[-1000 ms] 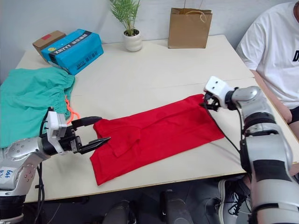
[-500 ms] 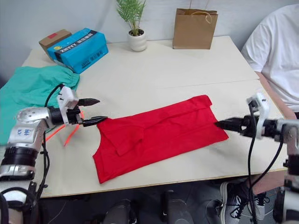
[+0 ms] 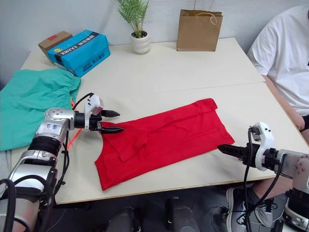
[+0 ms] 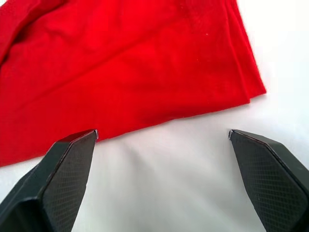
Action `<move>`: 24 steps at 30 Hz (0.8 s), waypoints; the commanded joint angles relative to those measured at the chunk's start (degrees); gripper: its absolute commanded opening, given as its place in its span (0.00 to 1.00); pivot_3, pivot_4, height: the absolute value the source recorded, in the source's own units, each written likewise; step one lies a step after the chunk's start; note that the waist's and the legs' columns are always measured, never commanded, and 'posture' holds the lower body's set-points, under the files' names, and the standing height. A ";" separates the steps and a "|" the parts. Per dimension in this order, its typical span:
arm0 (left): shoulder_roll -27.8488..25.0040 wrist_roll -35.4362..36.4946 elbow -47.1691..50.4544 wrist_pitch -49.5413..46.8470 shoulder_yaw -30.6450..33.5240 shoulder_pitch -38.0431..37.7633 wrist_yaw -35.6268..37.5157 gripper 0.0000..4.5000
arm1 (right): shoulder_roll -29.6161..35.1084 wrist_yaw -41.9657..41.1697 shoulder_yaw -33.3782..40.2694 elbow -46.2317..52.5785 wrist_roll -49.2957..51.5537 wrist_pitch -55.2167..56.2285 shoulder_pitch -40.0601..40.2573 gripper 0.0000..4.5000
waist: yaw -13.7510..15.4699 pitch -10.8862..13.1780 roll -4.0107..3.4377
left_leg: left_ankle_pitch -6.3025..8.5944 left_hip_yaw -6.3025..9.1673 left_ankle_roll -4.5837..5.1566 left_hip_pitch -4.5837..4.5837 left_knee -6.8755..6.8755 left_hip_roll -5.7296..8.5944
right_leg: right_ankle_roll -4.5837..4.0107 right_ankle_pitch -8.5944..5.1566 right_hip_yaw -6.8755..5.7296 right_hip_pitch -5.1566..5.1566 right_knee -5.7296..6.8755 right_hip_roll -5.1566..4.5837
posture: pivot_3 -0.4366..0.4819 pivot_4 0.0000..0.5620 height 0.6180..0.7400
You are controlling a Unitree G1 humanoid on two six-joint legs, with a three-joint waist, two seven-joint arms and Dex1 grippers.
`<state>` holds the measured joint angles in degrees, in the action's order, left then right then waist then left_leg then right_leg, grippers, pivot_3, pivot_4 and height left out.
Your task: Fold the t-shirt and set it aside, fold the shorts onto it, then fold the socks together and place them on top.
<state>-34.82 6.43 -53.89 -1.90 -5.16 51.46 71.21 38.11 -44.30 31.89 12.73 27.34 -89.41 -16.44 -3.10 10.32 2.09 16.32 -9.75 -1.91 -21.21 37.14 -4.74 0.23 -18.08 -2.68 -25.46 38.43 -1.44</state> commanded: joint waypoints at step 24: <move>0.37 4.13 28.77 -21.16 5.66 -18.90 -5.77 0.01 | -3.29 3.32 -17.01 -24.50 -2.93 32.09 -14.19 0.00 | -0.55 -0.42 0.50 | -0.05 -0.08 -0.06 0.16 -0.04 -0.05 | -0.05 -0.04 0.09 0.00 0.24 -0.02 | 0.48 0.27 1.00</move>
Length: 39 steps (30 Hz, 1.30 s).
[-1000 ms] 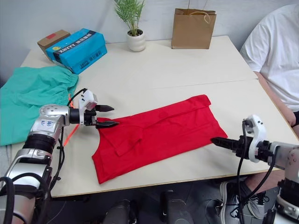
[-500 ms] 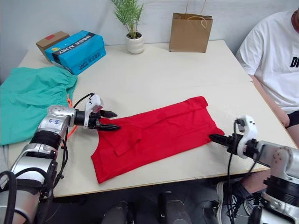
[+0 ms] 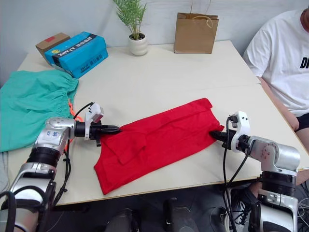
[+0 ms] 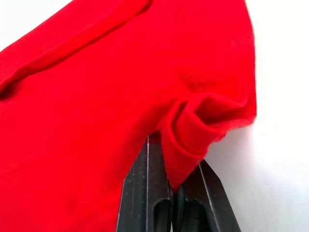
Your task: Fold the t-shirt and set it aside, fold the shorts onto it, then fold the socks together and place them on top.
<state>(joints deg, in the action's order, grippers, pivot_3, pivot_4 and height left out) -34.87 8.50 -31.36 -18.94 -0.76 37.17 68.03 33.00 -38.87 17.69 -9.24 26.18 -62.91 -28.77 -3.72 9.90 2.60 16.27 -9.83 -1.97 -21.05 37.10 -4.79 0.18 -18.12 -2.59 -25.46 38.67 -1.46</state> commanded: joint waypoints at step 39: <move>-7.11 25.55 53.16 -26.24 26.43 -43.33 -23.24 0.59 | 2.80 -26.36 -17.58 -17.84 -10.27 21.30 -16.83 1.00 | -0.69 0.19 -0.31 | 0.05 0.31 0.06 -0.21 -0.27 0.01 | 0.02 0.02 -0.06 0.01 -0.51 -0.01 | 0.48 0.27 1.00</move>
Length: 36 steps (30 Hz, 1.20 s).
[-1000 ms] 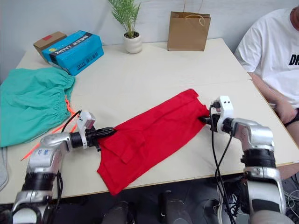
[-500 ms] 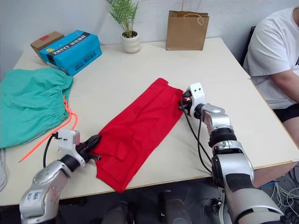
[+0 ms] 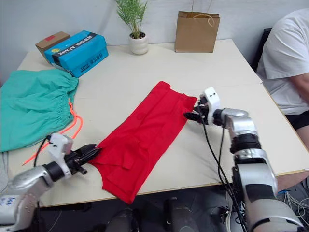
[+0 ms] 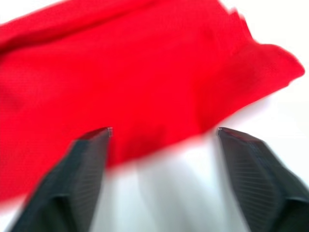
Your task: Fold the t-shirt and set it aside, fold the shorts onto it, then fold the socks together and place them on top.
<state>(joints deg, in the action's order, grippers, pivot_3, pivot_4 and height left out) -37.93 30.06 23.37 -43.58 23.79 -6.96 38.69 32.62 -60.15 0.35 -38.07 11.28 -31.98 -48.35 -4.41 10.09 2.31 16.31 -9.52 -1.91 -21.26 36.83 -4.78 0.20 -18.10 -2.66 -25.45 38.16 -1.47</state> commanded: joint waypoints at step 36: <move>11.30 -17.39 -70.09 6.63 -29.50 62.15 10.62 1.00 | -23.25 41.65 -1.83 57.91 45.70 -60.52 30.18 0.87 | 1.30 -0.28 0.40 | -0.30 0.07 -0.18 0.20 -0.33 0.08 | -0.07 0.03 -0.13 0.03 0.14 0.03 | 0.48 0.27 1.00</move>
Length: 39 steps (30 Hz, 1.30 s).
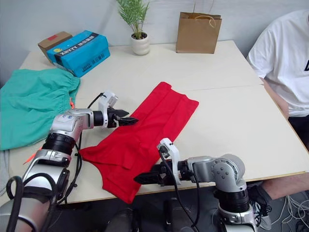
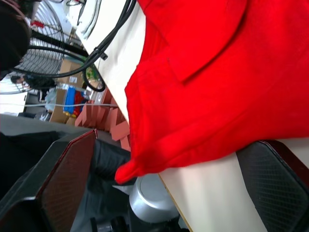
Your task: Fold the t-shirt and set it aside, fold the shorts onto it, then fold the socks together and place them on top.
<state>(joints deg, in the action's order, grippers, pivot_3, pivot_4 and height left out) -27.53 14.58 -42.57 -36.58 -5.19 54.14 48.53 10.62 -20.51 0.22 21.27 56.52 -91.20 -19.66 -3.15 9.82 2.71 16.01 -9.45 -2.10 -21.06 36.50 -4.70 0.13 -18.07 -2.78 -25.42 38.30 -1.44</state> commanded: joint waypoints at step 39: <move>10.49 -1.00 24.57 1.39 15.13 -16.93 -22.45 0.00 | 27.87 -24.35 -2.76 -12.75 -8.32 19.84 -4.98 0.00 | 0.33 -0.11 0.09 | 0.16 0.13 0.16 -0.18 0.43 -0.04 | 0.11 0.05 -0.10 0.07 0.05 -0.01 | 0.48 0.27 1.00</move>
<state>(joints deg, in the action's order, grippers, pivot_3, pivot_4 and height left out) -17.27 11.76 -24.53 -31.49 7.26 38.79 29.41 37.49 -42.43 -2.55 9.46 48.94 -73.36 -23.47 -2.82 9.71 2.79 16.17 -9.31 -1.94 -21.26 36.94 -4.75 0.24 -18.02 -2.88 -25.36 38.31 -1.45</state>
